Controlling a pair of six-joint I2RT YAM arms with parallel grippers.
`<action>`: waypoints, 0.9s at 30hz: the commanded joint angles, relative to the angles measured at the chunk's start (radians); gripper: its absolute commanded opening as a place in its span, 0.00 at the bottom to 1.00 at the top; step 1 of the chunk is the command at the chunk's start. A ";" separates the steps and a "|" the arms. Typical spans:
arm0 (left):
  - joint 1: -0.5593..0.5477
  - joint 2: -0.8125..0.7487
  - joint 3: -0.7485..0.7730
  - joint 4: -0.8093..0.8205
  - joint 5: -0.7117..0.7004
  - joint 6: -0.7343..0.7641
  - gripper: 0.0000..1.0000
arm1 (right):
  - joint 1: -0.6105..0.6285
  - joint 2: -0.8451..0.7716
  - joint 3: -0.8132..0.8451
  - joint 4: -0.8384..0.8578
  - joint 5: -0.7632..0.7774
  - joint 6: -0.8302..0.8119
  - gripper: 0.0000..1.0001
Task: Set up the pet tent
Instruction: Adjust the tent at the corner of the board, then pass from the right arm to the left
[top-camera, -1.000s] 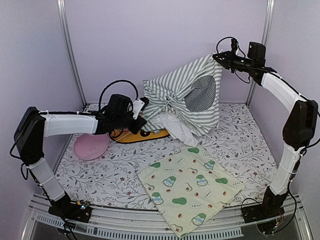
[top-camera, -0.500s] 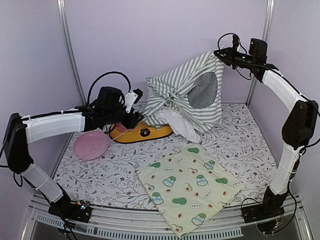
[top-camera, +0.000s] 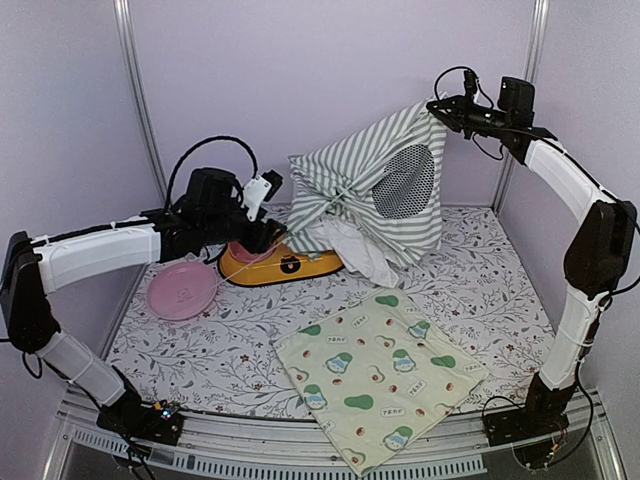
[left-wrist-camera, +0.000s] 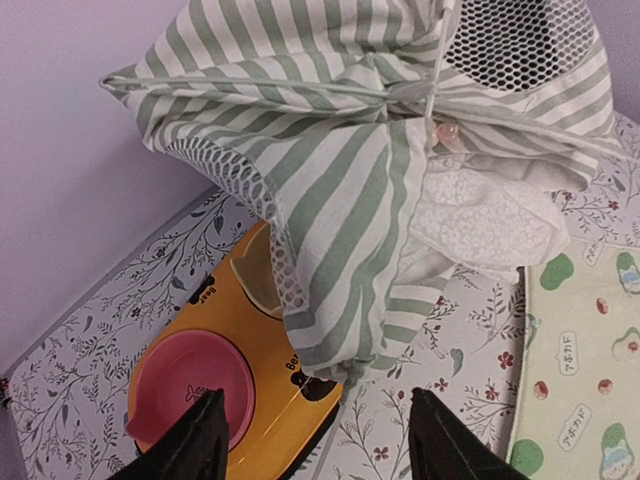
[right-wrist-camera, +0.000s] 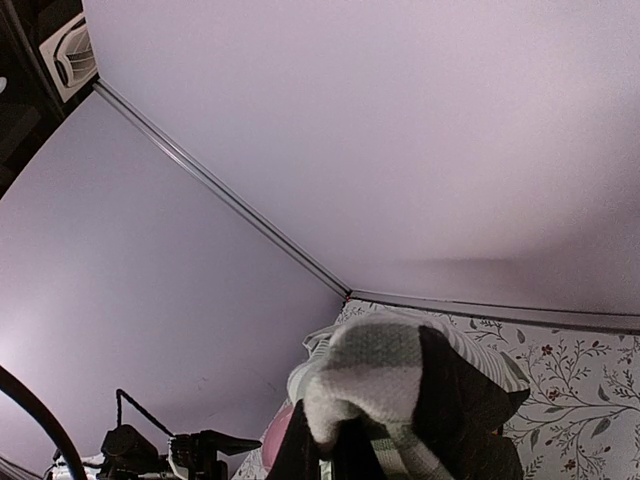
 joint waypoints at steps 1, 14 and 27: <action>-0.004 0.049 -0.003 -0.009 0.021 0.031 0.63 | -0.005 -0.004 0.036 0.029 -0.026 -0.005 0.00; -0.011 0.194 0.056 0.053 0.046 0.026 0.63 | -0.005 -0.013 0.036 0.016 -0.021 -0.012 0.00; -0.041 0.211 0.066 0.113 -0.033 0.023 0.03 | -0.006 -0.019 0.037 -0.004 -0.016 -0.025 0.00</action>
